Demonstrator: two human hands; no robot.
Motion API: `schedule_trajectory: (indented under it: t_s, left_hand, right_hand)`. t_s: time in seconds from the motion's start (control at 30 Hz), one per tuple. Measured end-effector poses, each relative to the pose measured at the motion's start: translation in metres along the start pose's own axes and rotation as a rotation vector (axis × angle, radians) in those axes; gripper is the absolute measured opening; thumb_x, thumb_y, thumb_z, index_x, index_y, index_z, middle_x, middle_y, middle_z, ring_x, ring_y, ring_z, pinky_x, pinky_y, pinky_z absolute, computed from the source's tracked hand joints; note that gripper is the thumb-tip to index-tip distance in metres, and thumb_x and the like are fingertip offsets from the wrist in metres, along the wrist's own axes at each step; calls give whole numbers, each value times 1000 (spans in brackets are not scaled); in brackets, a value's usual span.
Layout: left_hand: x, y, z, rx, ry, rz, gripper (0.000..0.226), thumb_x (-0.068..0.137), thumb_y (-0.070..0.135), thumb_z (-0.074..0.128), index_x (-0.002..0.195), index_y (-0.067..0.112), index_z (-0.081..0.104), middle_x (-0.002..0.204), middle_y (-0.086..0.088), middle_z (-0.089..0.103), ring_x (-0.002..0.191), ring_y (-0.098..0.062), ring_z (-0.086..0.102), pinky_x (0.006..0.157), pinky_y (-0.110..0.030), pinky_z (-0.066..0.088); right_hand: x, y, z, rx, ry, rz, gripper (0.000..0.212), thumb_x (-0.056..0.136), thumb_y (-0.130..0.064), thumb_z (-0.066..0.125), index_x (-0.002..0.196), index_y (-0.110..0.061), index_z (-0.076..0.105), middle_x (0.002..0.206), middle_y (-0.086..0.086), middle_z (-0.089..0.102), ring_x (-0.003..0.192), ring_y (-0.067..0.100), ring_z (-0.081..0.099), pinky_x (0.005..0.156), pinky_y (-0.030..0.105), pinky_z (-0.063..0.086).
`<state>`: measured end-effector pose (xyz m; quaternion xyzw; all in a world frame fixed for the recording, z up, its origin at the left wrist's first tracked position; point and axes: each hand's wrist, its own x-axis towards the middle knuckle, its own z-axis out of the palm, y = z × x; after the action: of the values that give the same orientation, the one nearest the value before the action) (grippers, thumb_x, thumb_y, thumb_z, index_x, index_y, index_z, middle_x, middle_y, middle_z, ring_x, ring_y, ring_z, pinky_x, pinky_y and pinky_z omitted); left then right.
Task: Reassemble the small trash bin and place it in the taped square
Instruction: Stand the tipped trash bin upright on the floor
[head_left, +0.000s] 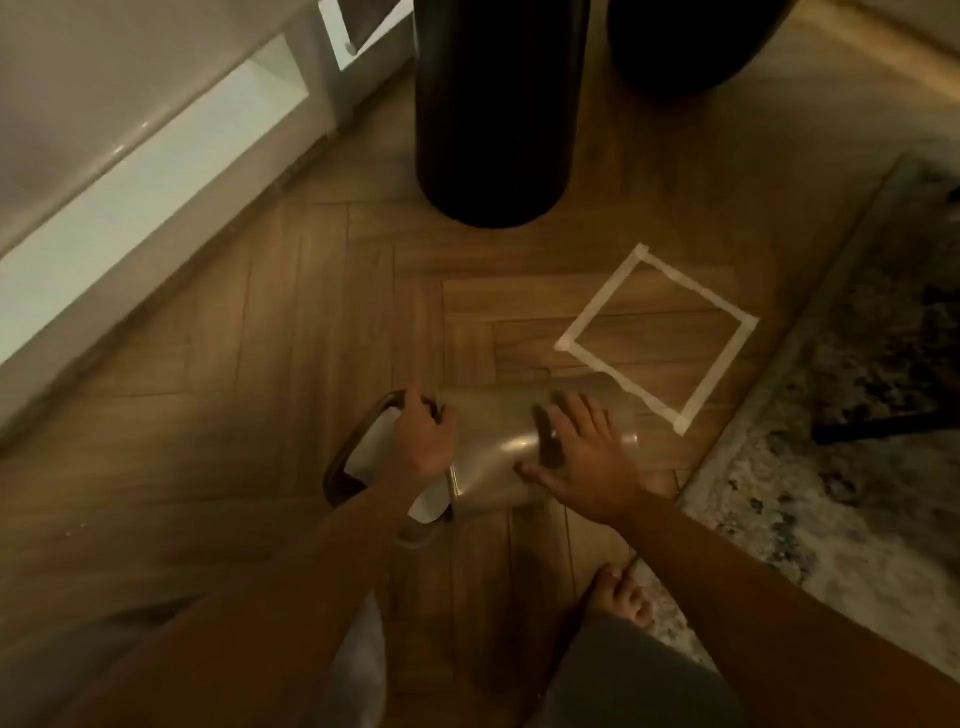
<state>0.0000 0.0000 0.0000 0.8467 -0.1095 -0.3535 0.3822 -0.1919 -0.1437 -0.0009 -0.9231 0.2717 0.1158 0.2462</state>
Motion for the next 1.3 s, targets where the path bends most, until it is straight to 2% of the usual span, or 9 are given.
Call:
schedule_trajectory:
  t_s: [0.13, 0.3, 0.5, 0.6, 0.73, 0.83, 1.0, 1.13, 1.3]
  left_hand:
    - [10, -2, 6, 48, 10, -18, 41, 106, 27, 50, 143, 10, 44, 113, -5, 68, 110, -28, 66, 77, -22, 49]
    - [24, 9, 2, 79, -28, -15, 48, 106, 19, 48, 150, 0, 43, 148, -19, 53, 137, -36, 50, 116, -38, 38]
    - [29, 30, -10, 185, -70, 43, 22, 102, 8, 48, 115, -2, 63, 105, -21, 69, 96, -34, 68, 77, -41, 57]
    - [26, 45, -11, 143, -130, 62, 28, 102, 8, 48, 127, 4, 61, 108, -14, 71, 96, -29, 69, 86, -47, 59]
    - [21, 62, -11, 155, -188, 118, 48, 101, 14, 54, 149, 14, 48, 125, -5, 66, 94, -14, 64, 77, -27, 51]
    - [18, 71, -12, 205, -231, 139, 62, 101, 21, 57, 158, 17, 35, 146, -6, 56, 122, -23, 60, 92, -25, 45]
    - [2, 90, -12, 153, -381, 134, 71, 97, 21, 65, 159, 26, 29, 97, -6, 77, 84, -22, 76, 79, -43, 64]
    - [-8, 109, -17, 111, -462, 111, 79, 96, 21, 68, 161, 29, 23, 100, 1, 72, 86, -20, 74, 63, -29, 62]
    - [-19, 131, -8, 66, -462, 109, 77, 98, 17, 67, 161, 25, 25, 101, -2, 68, 86, -22, 74, 71, -34, 64]
  right_hand:
    - [9, -3, 26, -113, 12, -4, 102, 89, -84, 37, 166, -20, 20, 175, 12, 6, 160, 37, -5, 126, 60, -3]
    - [17, -1, 26, -116, 66, -24, 101, 90, -84, 35, 166, -18, 23, 174, 13, 12, 160, 39, 1, 125, 63, 2]
    - [9, -6, 23, -100, 48, 28, 102, 90, -84, 34, 167, -20, 16, 175, 13, 8, 160, 38, -2, 125, 63, 2]
    - [5, -8, 16, -75, 29, 74, 104, 88, -83, 34, 168, -19, 12, 175, 14, 5, 159, 38, -4, 125, 61, 1]
    - [-6, -12, -1, -67, -20, 119, 104, 90, -77, 42, 167, -15, 10, 175, 14, 1, 160, 38, -3, 126, 59, 5]
    - [-12, -15, -21, -58, -43, 115, 94, 95, -68, 51, 165, -15, 18, 174, 16, 3, 159, 40, 3, 125, 59, 13]
    - [-26, -36, -68, 130, -20, 74, 68, 97, -50, 63, 154, -20, 43, 169, 16, 23, 153, 37, 27, 116, 46, 34]
    - [-52, -52, -90, 218, -45, 101, 58, 98, -45, 64, 148, -17, 53, 159, 8, 44, 142, 24, 45, 97, 24, 32]
    - [-90, -57, -102, 262, -131, 135, 62, 97, -51, 63, 150, -19, 53, 149, 3, 58, 128, 19, 59, 93, 25, 43]
